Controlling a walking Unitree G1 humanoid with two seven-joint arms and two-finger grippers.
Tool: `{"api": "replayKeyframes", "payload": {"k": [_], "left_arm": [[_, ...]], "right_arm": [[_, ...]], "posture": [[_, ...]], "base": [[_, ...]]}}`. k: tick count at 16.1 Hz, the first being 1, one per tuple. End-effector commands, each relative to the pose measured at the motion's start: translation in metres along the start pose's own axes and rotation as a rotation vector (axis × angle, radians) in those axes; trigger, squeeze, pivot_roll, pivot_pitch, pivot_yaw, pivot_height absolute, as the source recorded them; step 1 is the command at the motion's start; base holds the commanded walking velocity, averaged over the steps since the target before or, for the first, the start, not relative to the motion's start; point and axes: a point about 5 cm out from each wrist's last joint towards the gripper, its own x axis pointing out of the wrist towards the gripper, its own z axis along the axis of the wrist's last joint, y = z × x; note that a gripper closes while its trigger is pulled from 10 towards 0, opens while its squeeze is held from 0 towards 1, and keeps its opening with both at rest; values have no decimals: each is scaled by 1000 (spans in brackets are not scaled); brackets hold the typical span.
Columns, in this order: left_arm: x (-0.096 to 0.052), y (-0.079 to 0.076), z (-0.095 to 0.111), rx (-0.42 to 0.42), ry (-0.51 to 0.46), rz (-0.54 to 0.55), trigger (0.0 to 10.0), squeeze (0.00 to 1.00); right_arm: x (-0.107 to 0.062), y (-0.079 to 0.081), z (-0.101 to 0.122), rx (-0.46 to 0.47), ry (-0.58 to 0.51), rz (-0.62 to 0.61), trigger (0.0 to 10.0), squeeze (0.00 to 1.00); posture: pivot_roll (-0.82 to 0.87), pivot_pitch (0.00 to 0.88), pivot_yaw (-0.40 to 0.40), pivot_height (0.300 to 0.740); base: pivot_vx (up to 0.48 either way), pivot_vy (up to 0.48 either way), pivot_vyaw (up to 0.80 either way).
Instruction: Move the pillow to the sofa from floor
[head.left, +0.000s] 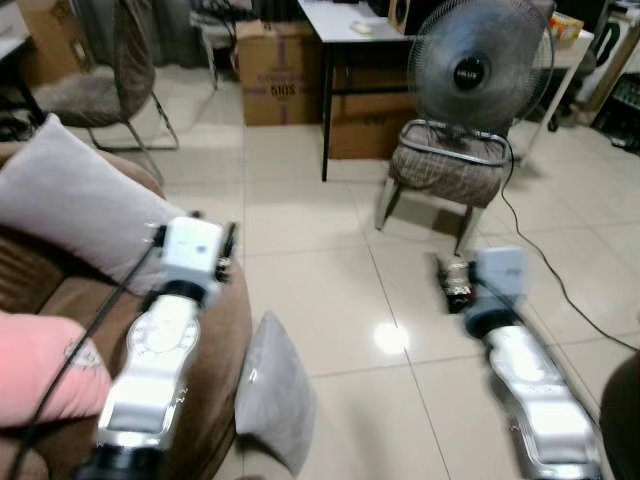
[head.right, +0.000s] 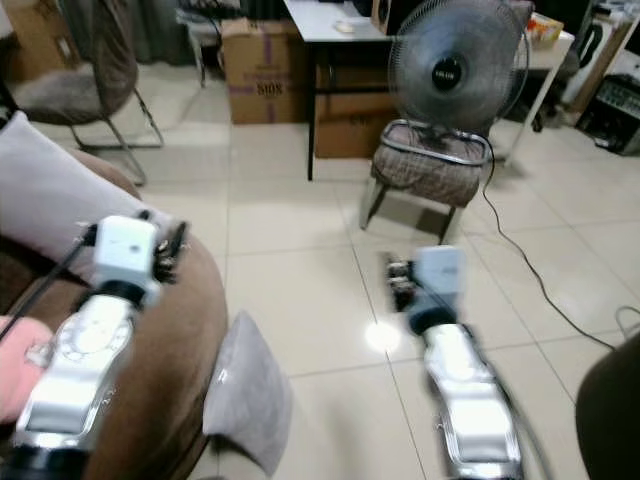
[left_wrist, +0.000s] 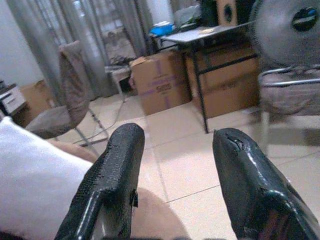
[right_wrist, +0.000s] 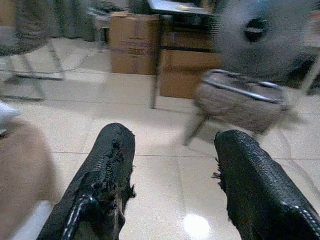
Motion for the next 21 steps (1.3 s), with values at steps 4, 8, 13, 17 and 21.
{"api": "replayKeyframes", "payload": {"k": [4, 8, 13, 17, 21], "left_arm": [[1, -6, 2, 1, -5, -27, 10000, 71], [1, -9, -2, 18, 16, -38, 10000, 55], [0, -9, -4, 23, 19, -55, 10000, 59], [-2, -11, -7, 48, 21, -108, 10000, 67], [-2, -11, -8, 59, 22, -128, 10000, 67]], "right_arm": [[-1, -10, 4, 4, -20, -25, 10000, 0], [-2, -10, 3, 19, -21, -30, 10000, 0], [-4, -10, -2, 29, -1, -24, 10000, 0], [-3, -12, -5, 19, -1, -34, 10000, 0], [-4, -15, -7, 21, 4, -53, 10000, 0]], "posture": [[11, 0, -9, 740], [9, 0, -4, 740], [8, 0, -2, 725], [10, 0, -4, 700], [4, 0, 3, 670]], "base": [[331, 0, 0], [156, 0, 0], [0, 0, 0], [0, 0, 0], [0, 0, 0]]}}
